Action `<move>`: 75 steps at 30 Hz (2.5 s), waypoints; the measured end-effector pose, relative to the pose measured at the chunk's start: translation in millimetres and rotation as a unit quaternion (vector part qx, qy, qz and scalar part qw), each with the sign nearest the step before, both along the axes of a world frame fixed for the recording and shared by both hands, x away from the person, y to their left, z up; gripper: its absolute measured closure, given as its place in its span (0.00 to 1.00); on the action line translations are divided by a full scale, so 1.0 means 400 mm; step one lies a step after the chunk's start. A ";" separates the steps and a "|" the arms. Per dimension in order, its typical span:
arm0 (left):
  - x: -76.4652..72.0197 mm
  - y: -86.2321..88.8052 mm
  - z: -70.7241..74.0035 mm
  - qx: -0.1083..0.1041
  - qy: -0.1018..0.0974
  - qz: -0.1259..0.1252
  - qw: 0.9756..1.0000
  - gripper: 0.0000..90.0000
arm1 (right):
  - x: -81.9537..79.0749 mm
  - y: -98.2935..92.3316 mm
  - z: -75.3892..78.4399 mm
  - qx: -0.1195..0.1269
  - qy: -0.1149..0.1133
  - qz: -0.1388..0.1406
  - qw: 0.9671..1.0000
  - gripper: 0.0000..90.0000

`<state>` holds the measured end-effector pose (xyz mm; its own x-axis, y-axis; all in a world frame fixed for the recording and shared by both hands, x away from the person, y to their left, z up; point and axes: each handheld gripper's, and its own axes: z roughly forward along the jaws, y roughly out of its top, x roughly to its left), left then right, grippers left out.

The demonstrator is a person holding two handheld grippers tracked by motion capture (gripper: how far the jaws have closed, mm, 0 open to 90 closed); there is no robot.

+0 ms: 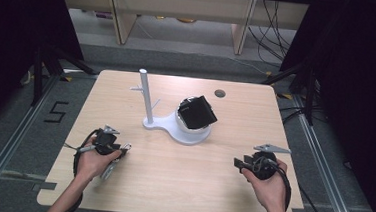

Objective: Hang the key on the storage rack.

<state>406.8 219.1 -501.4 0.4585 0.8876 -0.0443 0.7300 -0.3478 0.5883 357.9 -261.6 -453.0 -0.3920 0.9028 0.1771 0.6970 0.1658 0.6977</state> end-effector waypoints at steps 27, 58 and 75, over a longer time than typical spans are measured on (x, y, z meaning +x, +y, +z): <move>-0.043 0.017 0.057 -0.009 -0.010 -0.006 1.000 0.71 | -0.004 -0.002 0.003 -0.005 0.001 -0.002 1.000 0.62; -0.032 0.022 0.052 -0.009 -0.016 -0.009 1.000 0.95 | -0.001 -0.005 -0.002 -0.006 0.004 0.000 1.000 0.61; -0.039 0.051 0.117 -0.089 -0.080 0.008 0.993 0.95 | -0.008 0.001 0.004 0.000 0.021 -0.011 1.000 0.61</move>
<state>391.1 239.5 -454.6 0.4580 0.8795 -0.1295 0.6267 -0.2161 0.7487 354.6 -261.3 -451.2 -0.3640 0.9111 0.1935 0.7297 0.1499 0.6671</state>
